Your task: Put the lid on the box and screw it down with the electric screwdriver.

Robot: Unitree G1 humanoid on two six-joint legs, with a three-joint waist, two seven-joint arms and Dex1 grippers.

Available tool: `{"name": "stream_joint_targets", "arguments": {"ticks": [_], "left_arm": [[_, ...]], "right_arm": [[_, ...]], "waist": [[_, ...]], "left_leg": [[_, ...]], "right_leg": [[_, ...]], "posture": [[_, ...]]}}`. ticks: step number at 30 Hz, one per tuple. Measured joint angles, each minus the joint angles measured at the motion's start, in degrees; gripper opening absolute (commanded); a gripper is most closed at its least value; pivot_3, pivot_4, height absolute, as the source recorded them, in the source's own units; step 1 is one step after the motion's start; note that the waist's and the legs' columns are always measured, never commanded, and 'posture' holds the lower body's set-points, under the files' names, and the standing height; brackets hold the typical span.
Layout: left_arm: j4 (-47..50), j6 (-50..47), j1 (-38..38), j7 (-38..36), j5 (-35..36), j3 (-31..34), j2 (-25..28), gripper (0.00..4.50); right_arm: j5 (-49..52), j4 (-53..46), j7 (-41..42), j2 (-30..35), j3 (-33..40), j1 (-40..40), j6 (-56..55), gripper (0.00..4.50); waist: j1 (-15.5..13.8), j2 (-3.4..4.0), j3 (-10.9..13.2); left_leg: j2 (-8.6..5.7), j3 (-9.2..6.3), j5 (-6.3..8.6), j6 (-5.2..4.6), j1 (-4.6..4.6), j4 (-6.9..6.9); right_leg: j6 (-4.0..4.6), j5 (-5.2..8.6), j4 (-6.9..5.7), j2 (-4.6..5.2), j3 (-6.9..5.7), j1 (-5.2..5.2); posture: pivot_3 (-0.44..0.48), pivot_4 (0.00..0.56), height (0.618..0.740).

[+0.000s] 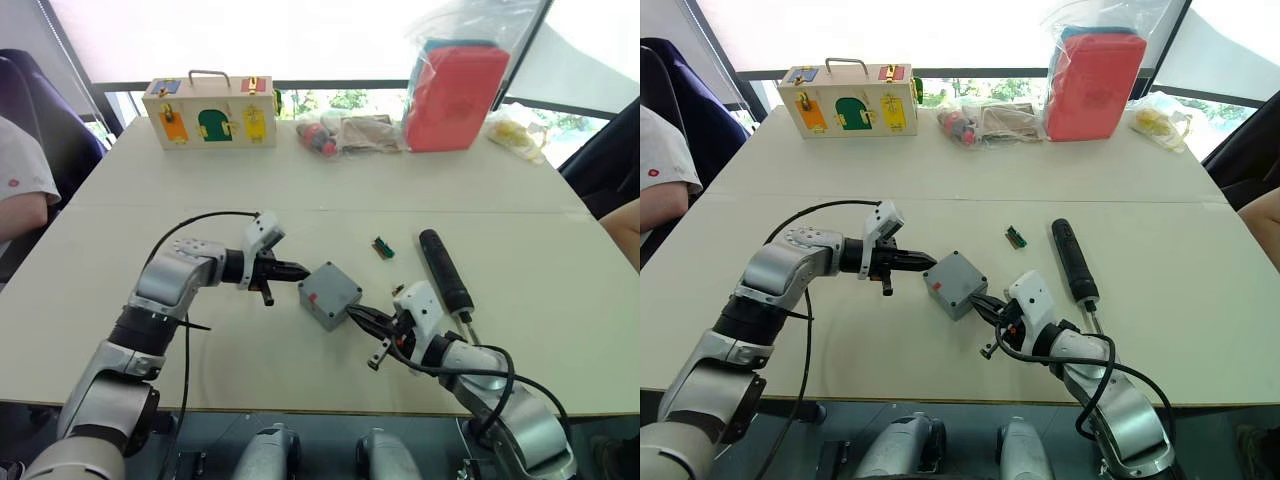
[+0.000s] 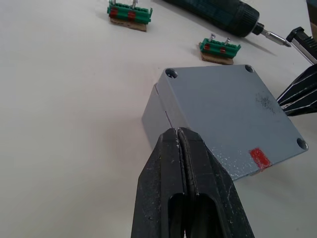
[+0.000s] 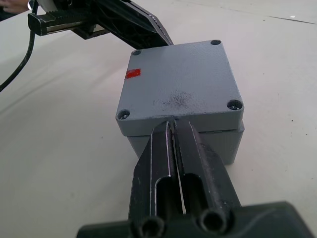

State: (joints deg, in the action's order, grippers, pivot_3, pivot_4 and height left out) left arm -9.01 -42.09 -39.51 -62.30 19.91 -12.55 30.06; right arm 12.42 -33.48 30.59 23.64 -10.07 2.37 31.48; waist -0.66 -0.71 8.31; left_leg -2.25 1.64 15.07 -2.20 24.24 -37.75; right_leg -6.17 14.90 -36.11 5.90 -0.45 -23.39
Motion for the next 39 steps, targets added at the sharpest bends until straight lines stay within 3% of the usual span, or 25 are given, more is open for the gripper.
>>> {"name": "stream_joint_targets", "arguments": {"ticks": [39], "left_arm": [[1.4,0.0,0.5,-0.1,-0.8,-0.3,0.2,0.00]], "right_arm": [[0.0,1.1,0.7,0.6,-0.7,0.3,-1.0,0.05]], "waist": [[0.0,0.00,0.0]], "left_leg": [[0.00,-0.01,0.00,-0.01,0.01,-0.09]], "right_leg": [[-0.07,-0.04,-0.01,-0.03,-0.02,0.04]], "posture": [[0.000,0.150,0.740]]}}
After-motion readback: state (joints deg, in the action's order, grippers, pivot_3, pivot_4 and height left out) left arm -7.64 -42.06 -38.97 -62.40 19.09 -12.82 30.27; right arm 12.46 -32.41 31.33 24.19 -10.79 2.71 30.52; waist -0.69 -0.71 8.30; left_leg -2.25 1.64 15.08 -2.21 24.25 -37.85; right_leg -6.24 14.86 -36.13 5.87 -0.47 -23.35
